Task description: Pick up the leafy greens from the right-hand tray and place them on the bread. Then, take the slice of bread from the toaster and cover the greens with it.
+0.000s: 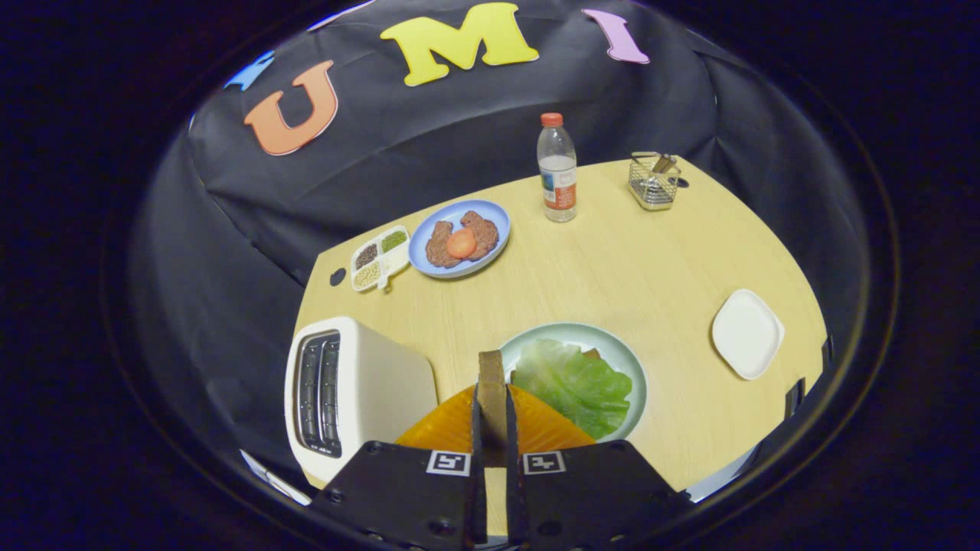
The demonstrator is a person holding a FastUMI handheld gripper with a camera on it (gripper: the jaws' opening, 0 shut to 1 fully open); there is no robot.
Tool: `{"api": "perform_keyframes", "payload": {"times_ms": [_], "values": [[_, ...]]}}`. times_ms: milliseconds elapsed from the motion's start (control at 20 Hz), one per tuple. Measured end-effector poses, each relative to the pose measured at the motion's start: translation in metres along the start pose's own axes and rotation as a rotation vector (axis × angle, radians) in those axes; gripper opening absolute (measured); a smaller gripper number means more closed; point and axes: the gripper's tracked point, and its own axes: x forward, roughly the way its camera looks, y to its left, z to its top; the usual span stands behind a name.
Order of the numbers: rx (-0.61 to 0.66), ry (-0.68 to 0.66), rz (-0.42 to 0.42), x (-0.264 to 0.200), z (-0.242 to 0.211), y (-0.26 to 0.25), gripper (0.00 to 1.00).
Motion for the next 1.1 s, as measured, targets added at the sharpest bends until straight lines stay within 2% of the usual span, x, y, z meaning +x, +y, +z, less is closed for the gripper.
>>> {"api": "perform_keyframes", "payload": {"times_ms": [450,750,1100], "values": [[0.008,0.033,-0.05,0.037,-0.001,-0.041,0.1],[0.036,0.047,0.078,0.036,0.007,-0.045,0.1],[0.124,0.067,0.082,0.047,0.001,-0.087,0.1]]}}
